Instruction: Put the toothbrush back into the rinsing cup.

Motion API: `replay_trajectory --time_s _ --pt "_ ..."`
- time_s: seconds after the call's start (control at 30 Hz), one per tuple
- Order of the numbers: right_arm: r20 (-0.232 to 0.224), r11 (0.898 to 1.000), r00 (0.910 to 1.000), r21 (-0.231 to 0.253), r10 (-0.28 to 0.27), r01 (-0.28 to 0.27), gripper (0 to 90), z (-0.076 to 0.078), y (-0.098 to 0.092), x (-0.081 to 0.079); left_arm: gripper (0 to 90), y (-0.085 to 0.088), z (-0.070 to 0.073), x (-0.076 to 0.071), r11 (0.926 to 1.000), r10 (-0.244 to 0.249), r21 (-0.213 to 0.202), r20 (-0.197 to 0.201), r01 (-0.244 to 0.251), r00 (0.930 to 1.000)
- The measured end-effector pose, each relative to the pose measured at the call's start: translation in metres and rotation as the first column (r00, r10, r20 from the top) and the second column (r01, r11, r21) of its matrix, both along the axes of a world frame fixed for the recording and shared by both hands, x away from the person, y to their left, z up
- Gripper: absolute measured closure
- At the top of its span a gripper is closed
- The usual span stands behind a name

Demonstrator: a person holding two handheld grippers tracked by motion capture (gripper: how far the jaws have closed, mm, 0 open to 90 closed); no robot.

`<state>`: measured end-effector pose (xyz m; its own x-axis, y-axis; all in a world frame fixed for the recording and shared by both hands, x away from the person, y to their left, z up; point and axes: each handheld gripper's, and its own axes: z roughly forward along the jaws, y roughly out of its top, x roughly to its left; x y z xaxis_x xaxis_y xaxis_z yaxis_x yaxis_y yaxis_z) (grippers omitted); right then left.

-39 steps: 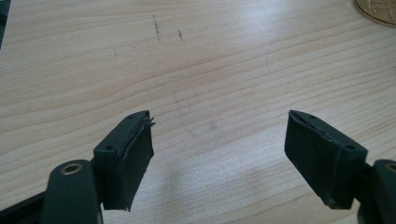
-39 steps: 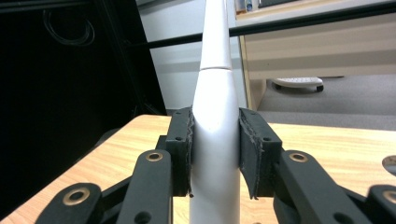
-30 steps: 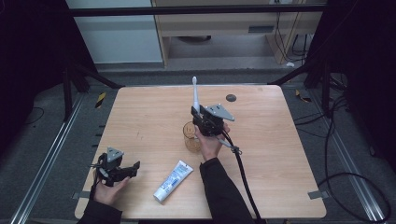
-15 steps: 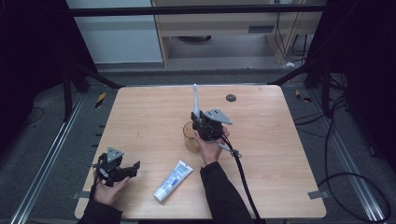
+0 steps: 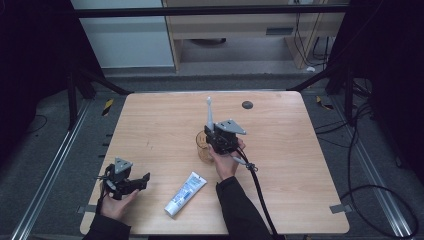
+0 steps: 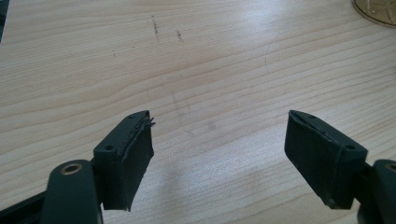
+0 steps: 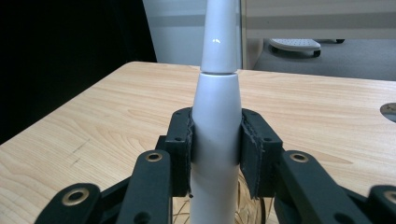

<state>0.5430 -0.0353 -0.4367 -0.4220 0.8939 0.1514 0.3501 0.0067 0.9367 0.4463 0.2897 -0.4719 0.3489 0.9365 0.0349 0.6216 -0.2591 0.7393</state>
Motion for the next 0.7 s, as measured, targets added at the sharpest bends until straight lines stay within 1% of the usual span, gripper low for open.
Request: replay_trajectory --time_s 0.17,0.23,0.5,0.67,0.7 --pt "-0.014 1.0 0.9999 -0.01 0.004 -0.004 66.8 -0.0007 -0.0013 0.0008 22.8 -0.0001 -0.0004 0.0002 1.0 0.0 0.0 -0.001 0.0 1.0" --pt "-0.027 1.0 0.9996 -0.016 0.003 -0.003 66.7 -0.0026 -0.0031 0.0011 23.0 -0.0002 -0.0005 0.0002 1.0 -0.001 -0.001 0.0 0.001 1.0" --pt "-0.027 1.0 0.9996 -0.02 0.01 -0.011 66.5 -0.004 -0.0041 0.001 23.6 -0.0005 -0.0006 0.0 0.9999 -0.007 -0.008 0.002 0.007 1.0" --pt "-0.028 1.0 0.9996 -0.023 0.005 -0.005 65.9 -0.0037 -0.0045 0.0022 25.0 -0.0007 -0.0008 -0.0001 0.9999 -0.013 -0.01 0.004 0.013 0.9999" --pt "-0.027 1.0 0.9996 -0.026 0.001 -0.002 64.5 -0.0034 -0.0044 0.0023 25.7 -0.0007 -0.0008 -0.0001 0.9999 -0.014 -0.01 0.003 0.014 0.9999"
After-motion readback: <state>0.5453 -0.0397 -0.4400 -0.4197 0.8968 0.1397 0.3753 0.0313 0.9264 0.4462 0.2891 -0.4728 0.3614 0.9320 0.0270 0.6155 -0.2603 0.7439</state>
